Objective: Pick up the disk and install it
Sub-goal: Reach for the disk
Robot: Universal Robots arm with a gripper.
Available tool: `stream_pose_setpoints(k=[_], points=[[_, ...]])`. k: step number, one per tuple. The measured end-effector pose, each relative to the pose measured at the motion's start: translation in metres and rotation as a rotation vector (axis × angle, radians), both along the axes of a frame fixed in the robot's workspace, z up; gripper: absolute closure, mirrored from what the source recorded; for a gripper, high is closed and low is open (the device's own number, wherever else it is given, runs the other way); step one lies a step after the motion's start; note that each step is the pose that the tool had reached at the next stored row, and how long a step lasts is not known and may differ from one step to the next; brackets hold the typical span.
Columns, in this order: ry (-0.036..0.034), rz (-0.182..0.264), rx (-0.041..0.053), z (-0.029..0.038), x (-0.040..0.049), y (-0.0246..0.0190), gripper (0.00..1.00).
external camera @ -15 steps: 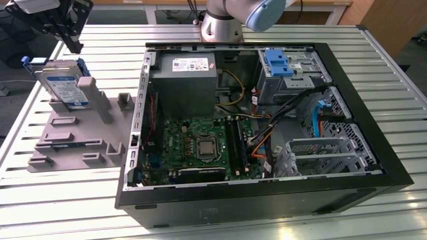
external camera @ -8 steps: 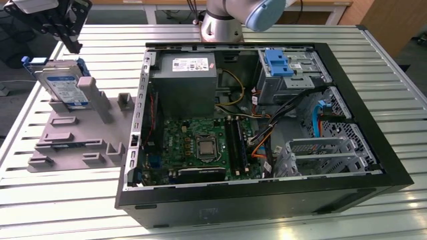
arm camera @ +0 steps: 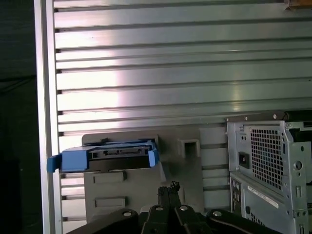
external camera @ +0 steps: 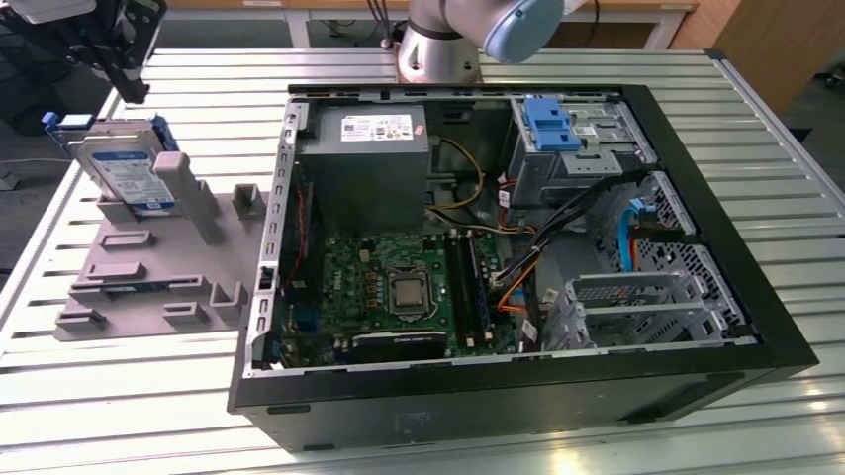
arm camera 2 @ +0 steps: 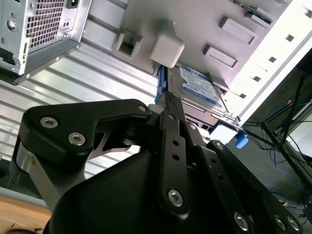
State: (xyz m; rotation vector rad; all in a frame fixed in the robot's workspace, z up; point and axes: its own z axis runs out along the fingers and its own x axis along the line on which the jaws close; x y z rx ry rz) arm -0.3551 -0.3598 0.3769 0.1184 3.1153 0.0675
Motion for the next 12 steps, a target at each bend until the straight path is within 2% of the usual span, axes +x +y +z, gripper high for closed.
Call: stream_pose_setpoints(k=[5,12], points=[[0.0,-0.001,0.0,-0.0009,-0.0113,0.0066,0.89],[0.0007,-0.002,0.0,-0.0032,-0.0241,0.0083,0.89]])
